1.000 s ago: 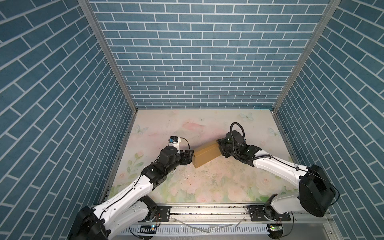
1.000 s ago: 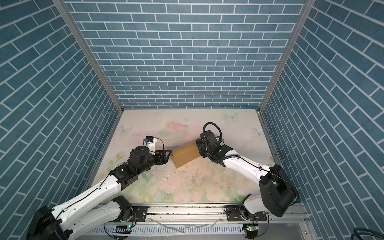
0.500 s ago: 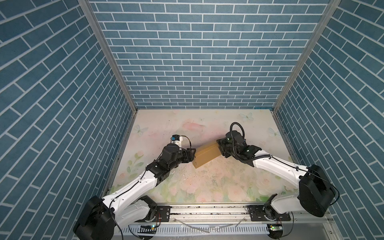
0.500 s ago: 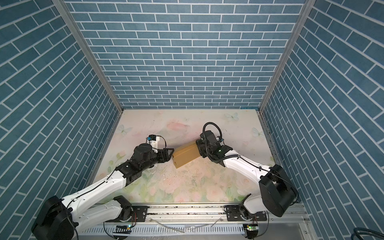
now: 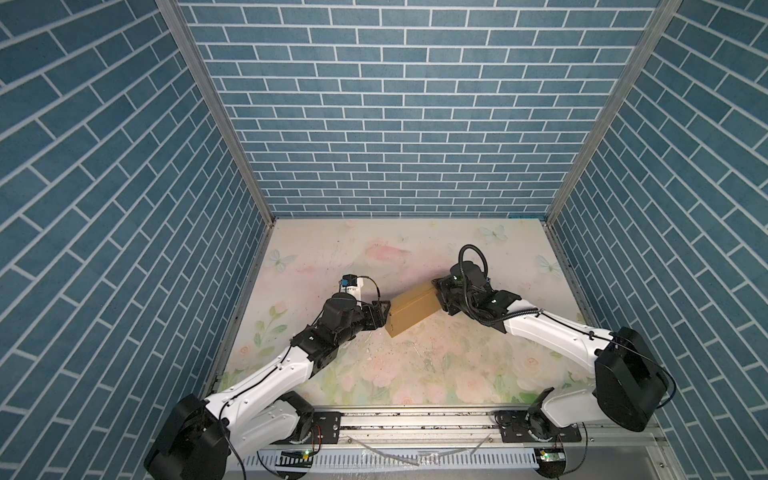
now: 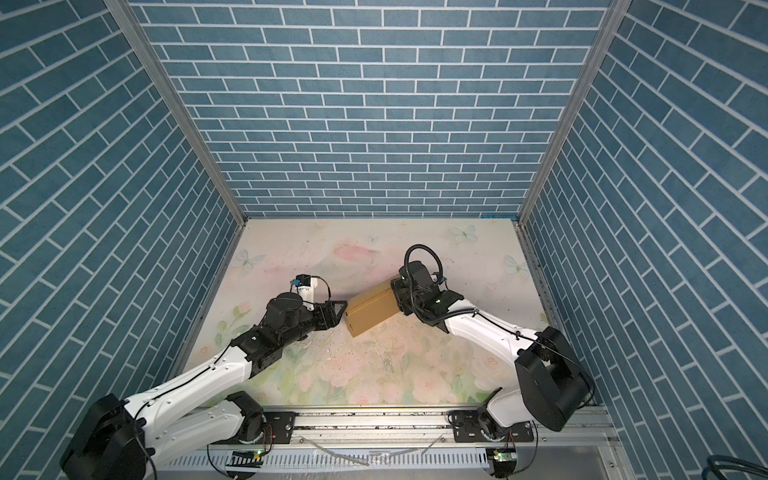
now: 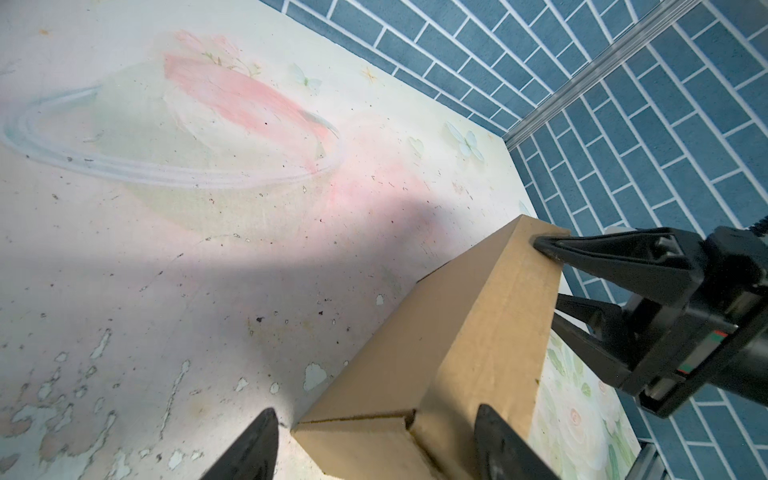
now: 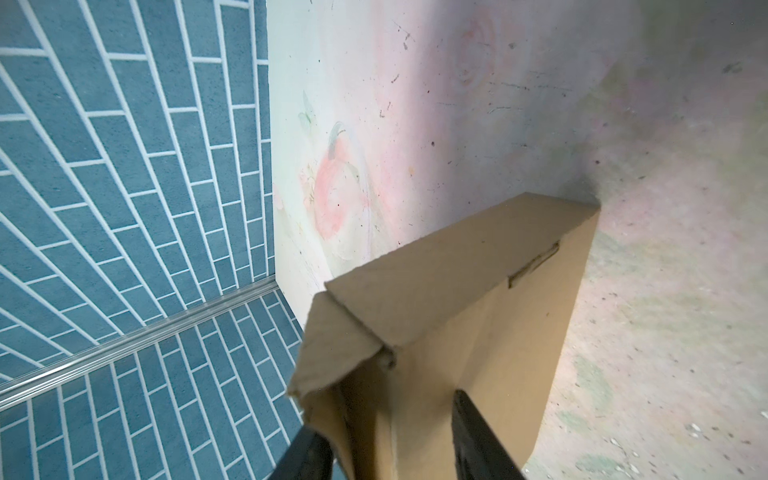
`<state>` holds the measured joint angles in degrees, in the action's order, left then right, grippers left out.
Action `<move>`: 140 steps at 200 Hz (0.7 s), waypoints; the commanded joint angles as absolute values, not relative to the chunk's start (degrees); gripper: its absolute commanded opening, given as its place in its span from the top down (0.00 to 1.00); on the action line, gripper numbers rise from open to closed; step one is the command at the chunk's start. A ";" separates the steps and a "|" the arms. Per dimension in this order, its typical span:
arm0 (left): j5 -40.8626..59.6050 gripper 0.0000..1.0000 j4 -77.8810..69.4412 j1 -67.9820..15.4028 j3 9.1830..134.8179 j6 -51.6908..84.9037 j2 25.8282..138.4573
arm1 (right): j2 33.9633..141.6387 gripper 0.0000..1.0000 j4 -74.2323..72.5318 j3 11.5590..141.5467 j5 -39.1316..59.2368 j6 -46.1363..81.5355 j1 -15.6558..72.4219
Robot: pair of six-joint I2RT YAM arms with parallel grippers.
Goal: Fold the paper box
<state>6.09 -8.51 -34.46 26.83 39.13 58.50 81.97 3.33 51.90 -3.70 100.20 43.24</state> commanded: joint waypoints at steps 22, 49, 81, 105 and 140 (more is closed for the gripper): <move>5.72 0.26 -8.17 -34.21 24.85 39.13 58.60 | 83.67 0.55 5.32 53.78 -3.91 100.20 43.88; 5.46 0.25 -8.29 -34.25 24.22 39.09 58.79 | 83.59 0.55 5.27 53.79 -3.93 100.20 43.94; 5.02 0.25 -8.11 -34.19 23.82 39.06 59.15 | 83.42 0.52 5.36 53.71 -3.73 100.06 44.09; 4.46 0.25 -7.22 -34.21 24.16 39.02 58.47 | 82.23 0.47 6.22 53.31 -4.14 99.72 44.24; 4.28 0.25 -6.41 -34.19 25.45 37.92 58.78 | 80.14 0.39 8.41 53.69 -4.70 97.44 44.21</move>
